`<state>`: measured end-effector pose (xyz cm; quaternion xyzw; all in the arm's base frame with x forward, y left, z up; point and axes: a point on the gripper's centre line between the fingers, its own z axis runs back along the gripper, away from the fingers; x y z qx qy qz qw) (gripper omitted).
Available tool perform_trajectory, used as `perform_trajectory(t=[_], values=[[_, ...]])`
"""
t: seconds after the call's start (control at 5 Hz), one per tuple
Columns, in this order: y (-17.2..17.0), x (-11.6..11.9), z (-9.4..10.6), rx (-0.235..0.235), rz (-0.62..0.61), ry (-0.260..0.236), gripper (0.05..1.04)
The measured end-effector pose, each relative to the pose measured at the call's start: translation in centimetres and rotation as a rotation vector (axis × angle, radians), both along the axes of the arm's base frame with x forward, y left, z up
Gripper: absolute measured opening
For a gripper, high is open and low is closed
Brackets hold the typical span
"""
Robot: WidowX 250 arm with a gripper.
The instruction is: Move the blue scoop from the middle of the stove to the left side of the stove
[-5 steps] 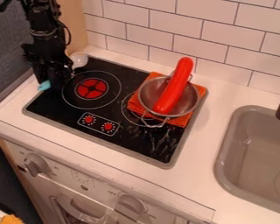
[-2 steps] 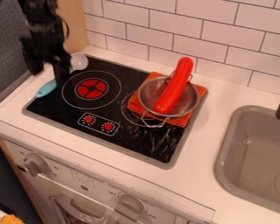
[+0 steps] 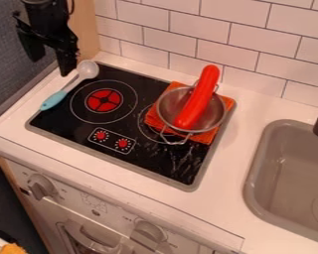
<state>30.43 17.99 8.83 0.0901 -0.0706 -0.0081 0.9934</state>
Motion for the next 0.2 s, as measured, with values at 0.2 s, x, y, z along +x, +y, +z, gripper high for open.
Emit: perform_trajectory(t=[0.2], values=[[-0.76,-0.19,-0.52,-0.045,-0.016,0.032,1.001]])
